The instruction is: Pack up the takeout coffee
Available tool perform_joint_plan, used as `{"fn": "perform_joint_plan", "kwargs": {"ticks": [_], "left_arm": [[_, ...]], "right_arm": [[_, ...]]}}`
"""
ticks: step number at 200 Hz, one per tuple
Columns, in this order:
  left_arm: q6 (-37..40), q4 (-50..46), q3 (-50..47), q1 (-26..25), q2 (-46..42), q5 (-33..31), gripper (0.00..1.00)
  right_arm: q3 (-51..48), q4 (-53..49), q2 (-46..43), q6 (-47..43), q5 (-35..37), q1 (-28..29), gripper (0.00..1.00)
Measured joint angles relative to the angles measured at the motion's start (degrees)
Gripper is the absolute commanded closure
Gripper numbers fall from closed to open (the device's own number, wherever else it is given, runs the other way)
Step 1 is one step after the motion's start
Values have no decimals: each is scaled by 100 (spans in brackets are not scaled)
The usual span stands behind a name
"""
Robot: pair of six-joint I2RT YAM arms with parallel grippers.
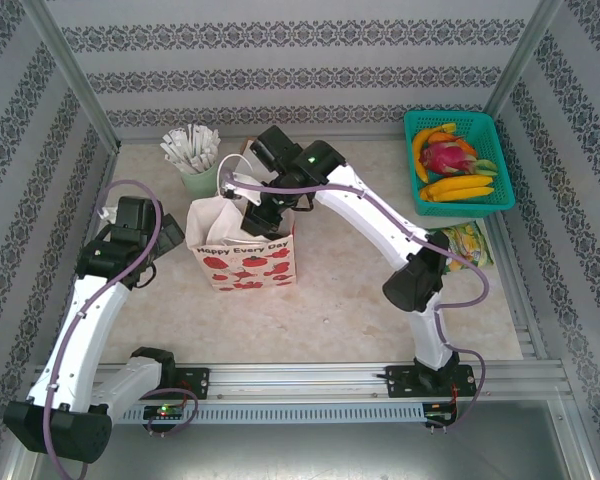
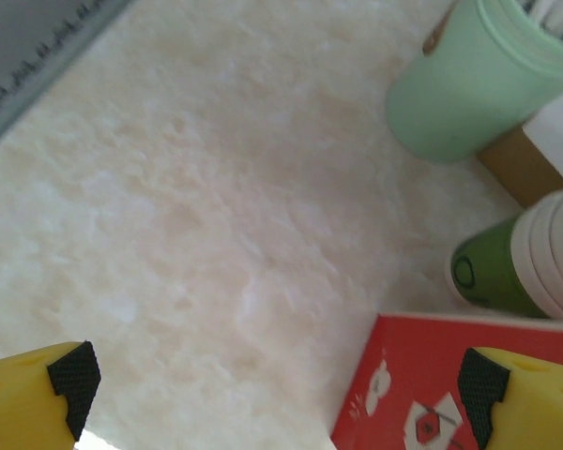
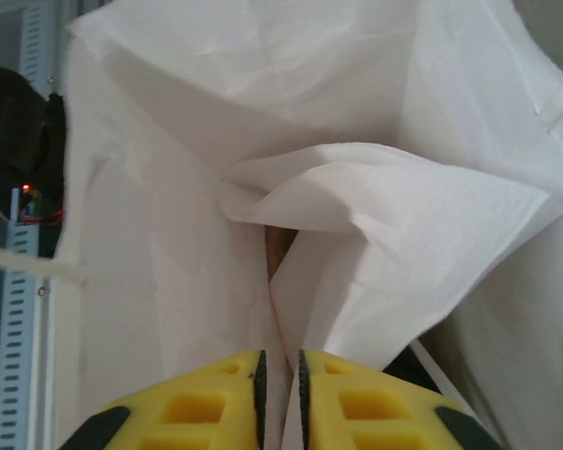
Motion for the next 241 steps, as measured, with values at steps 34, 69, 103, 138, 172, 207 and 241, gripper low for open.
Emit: {"fn": "perform_joint_plan", "kwargs": {"ticks": [34,69,103,138,172,207,241], "left_arm": [[-177,-155,-212,-13,-13,754,0],[-234,-179,-232,-122,-13,1187,0],[-190,-271,-149,-129,42,1104,0],[-173,-304,-109,-129,52,957,0],[-173,-308,-109,-129,83,931,0],[-170,-308,-109,-129,227,920,0],[-175,-304,-109,-129,323,953,0]], "right_arm": [[83,24,404,28,157,83,83],[96,-22,356,74,162,83,68],[-413,284,-520,459,520,68,29],[-1576,1121,-2057,1611,1823,-2,15],[-2041,1191,-2551,2887,3373,-153,21],[-2035,883,-2009,3648,3803,-103,45],[-1965,614,-1534,3899,3825,-39,85]]}}
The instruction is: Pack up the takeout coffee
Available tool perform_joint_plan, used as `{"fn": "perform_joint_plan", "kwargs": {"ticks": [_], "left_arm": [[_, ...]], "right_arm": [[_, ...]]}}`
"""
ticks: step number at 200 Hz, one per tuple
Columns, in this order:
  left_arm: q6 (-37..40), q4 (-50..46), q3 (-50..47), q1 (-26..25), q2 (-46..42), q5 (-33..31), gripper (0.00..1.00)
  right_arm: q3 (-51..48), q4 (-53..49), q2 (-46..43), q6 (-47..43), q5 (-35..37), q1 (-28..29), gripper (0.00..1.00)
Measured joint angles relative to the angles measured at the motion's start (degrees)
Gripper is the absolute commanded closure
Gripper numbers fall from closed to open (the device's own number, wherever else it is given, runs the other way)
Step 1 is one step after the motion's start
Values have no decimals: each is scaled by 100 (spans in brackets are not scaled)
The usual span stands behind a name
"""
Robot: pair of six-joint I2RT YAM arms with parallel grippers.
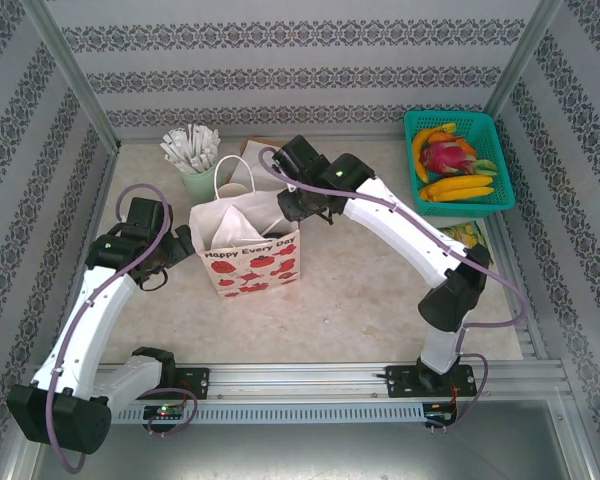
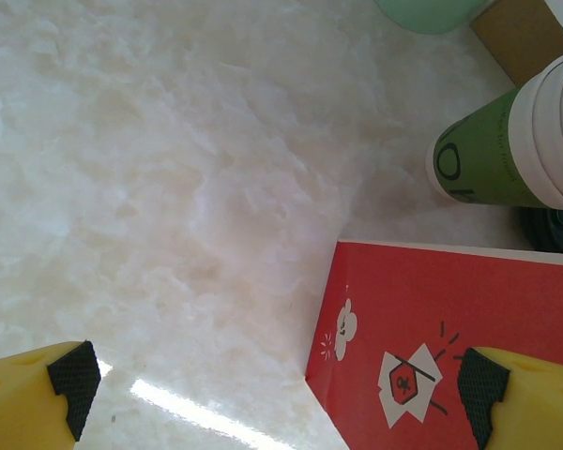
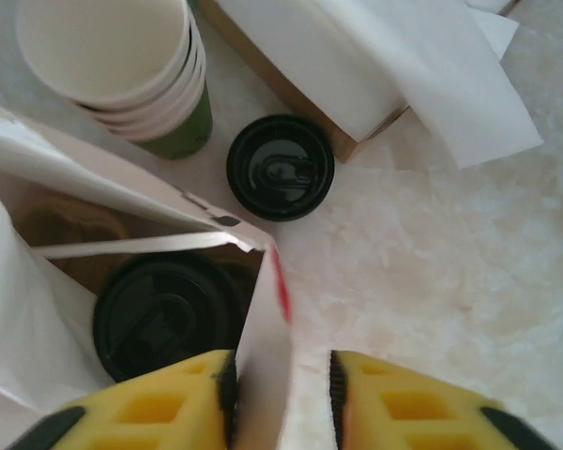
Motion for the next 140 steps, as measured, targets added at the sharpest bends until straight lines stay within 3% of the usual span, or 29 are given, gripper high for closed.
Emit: {"fn": "perform_joint_plan", "kwargs": {"ticks": [23,76,140], "left_arm": [[-20,44,0,-79,103,37,0],[-42,271,374,-647,931,96,0],[-35,540,1276,-1067,1956,44,0]], "right_arm": [[4,-42,-22,127,59,0,95],[-157,-216,-286,417,315,-142,93],[-1193,-258,-1239,634,660,-638,89]]}}
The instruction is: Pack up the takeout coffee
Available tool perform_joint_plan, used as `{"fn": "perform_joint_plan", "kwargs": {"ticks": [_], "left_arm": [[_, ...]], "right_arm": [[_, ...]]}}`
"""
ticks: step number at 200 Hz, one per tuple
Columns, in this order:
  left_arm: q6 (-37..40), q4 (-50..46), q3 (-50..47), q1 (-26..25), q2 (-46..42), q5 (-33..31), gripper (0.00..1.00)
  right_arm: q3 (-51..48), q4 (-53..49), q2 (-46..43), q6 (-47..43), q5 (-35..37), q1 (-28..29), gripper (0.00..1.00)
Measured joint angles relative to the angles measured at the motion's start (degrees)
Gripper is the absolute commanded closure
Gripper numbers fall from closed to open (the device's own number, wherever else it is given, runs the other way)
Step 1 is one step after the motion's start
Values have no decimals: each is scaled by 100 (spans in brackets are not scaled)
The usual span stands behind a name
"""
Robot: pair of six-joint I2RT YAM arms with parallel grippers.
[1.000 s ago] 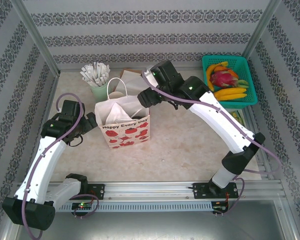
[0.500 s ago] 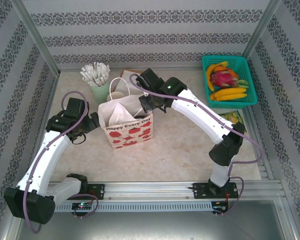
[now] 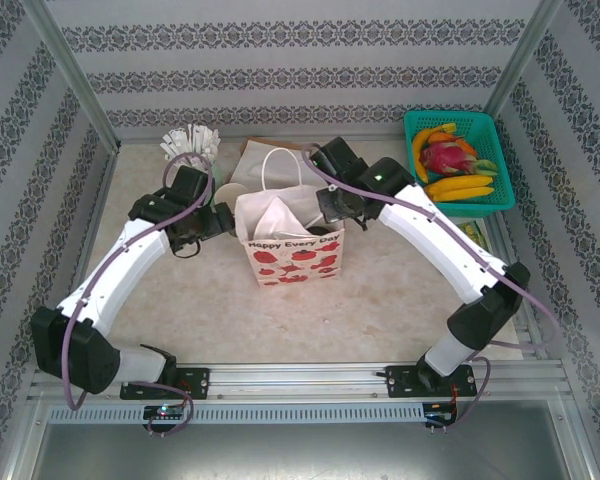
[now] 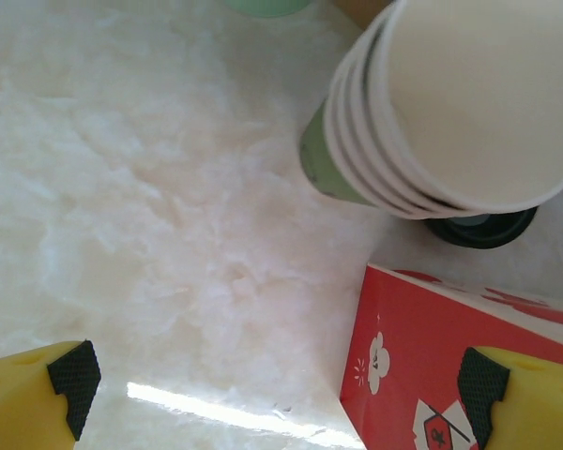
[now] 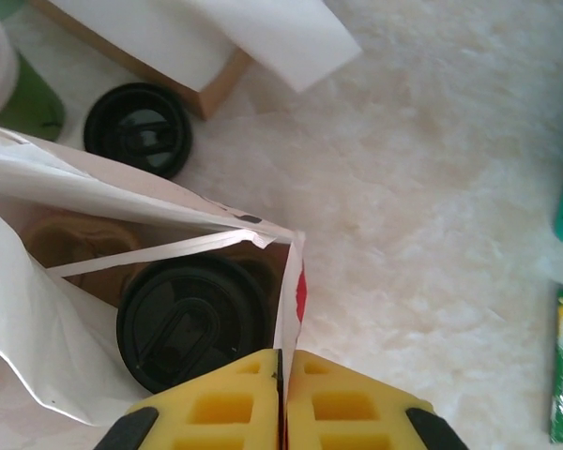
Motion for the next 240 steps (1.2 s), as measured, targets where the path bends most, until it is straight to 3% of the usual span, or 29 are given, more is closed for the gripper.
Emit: {"fn": "perform_joint_plan", "kwargs": {"ticks": [57,76,123,157,205,240], "left_arm": [[59,48,863,-522,1008,-48,0],[68,48,1029,-586,1161,-98,0],[70,24,935,-577,857,-612,0],[98,72,358,-404,-284,-1366,0],[603,1259,-1821,455,-2422,-2715,0],[1113,2463,-3213,1075,-2730,-3108,0]], "right_arm": [[-474,9,-382,164,63,-118,84],[-568,26,-450,221,66,-120,76],[-684,391,-896,122,-146,-393,32],[-1392,1397,-1952,-96,-302,-730,3],[-3676,3438,-3602,-157,603,-1694,2],[-5283,4572,-3683,-17,560,-2924,2]]}}
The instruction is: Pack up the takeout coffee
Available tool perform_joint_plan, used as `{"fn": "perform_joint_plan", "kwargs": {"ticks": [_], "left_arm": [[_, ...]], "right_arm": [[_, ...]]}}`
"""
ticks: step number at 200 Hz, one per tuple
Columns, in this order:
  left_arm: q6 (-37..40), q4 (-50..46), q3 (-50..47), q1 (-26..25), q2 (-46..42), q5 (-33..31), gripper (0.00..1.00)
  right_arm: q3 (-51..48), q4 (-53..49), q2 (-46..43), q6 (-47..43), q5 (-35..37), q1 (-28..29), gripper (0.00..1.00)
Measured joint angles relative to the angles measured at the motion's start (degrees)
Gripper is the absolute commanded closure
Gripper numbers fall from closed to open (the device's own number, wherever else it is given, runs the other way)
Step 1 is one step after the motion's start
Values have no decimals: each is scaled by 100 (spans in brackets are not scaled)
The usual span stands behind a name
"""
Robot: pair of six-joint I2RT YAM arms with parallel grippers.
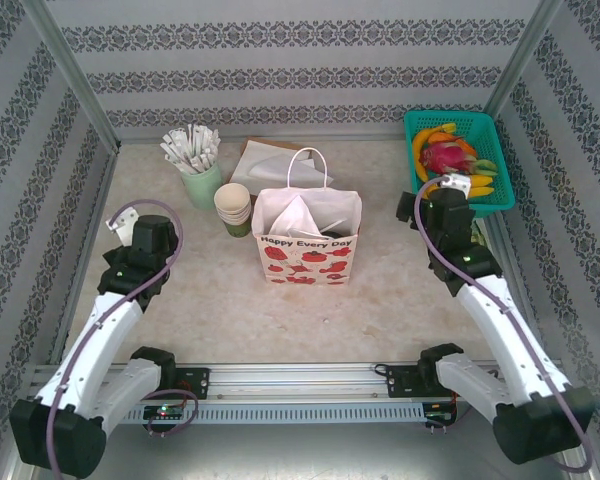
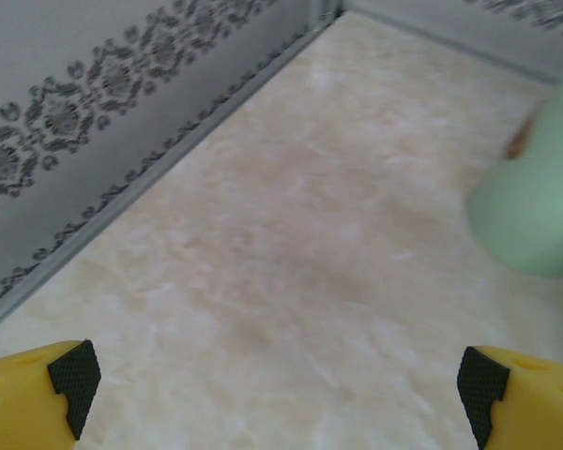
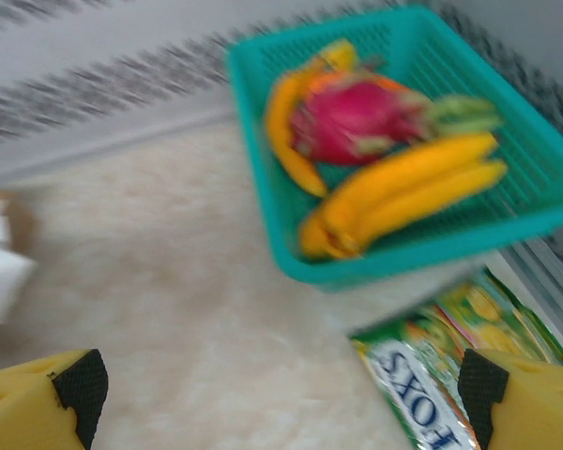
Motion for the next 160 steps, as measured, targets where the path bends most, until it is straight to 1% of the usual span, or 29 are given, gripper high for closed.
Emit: {"fn": "perform_joint_plan", "kwargs": {"ticks": [17,30,45,59,77,92,124,143,160], "left_arm": [[223,595,-446,216,138,-105,0],[422,1196,-811,341,214,-105,0],[686,1919,-1279,542,302,57,0],[977,2507,-1648,758,428,337,0],[1388,3233,-1987,1054,647,909,0],[1696,3842,-2155,1266,953,1502,0],[2092,4686,-2192,1445,1558,2518,0],[2133,5195,-2177,1471,1895,3040,0],[2131,5604,-2037,1471,2417,3493,0]], "right_arm": [[-481,354,400,-46,-144,-439,2],[-730,675,861,-184,-308,-634,2],[-879,975,1528,-378,-540,-765,2],[-922,1193,2111,-533,-737,-793,2],[-914,1392,2686,-680,-1001,-793,2],[-901,1545,2931,-796,-1158,-793,2],[-844,2192,3038,-981,-1381,-793,2],[-844,2721,3038,-1082,-1434,-793,2],[-905,3204,3029,-1237,-1449,-791,2]]}}
